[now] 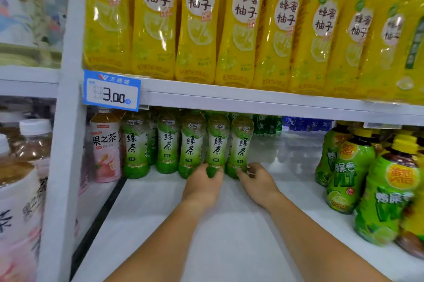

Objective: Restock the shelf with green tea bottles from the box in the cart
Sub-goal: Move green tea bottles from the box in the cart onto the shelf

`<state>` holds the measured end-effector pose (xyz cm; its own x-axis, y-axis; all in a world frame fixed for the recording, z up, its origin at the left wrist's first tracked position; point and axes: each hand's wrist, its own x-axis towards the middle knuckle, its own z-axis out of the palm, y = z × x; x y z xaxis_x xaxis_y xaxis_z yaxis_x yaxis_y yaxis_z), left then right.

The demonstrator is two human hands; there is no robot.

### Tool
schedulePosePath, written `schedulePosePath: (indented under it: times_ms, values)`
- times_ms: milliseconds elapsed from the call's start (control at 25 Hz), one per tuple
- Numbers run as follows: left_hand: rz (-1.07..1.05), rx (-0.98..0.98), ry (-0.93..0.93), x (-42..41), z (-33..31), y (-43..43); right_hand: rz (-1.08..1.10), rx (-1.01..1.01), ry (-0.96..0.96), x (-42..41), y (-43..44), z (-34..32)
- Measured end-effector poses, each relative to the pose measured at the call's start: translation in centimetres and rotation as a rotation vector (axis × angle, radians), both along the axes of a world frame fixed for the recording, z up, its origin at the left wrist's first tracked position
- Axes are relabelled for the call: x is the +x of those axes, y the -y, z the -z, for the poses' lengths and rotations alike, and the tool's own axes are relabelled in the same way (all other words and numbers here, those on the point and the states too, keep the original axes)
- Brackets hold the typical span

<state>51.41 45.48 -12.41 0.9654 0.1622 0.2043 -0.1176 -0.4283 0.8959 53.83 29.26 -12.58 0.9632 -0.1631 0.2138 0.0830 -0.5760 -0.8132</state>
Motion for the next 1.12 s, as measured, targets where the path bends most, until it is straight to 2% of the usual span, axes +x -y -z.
schedulePosePath:
  times_ms: [120,280,400,720,840,1000,1120]
  values:
    - [0.070,-0.129,-0.054,-2.2,0.2,-1.3,0.032,0.092,-0.021,-3.1,-0.5,-0.3]
    - [0.099,-0.101,-0.050,-6.0,-0.3,-2.3,0.011,0.197,-0.032,-7.7,-0.8,-1.0]
    - [0.170,-0.048,-0.130,-8.9,-0.8,-3.0,0.002,0.273,-0.052,-11.5,-1.3,-1.6]
    - [0.282,0.043,-0.476,-16.8,-5.9,-3.7,0.058,0.328,-0.387,-22.7,-1.1,-5.9]
    - [0.307,0.005,-0.607,-20.1,-8.3,-3.6,0.100,0.350,-0.485,-27.4,-0.8,-8.8]
    - [0.359,0.040,-0.678,-26.0,-12.2,-2.8,0.131,0.378,-0.614,-33.7,0.0,-12.7]
    - [0.417,-0.019,-0.763,-30.1,-15.3,-1.9,0.176,0.387,-0.697,-38.6,1.0,-15.2]
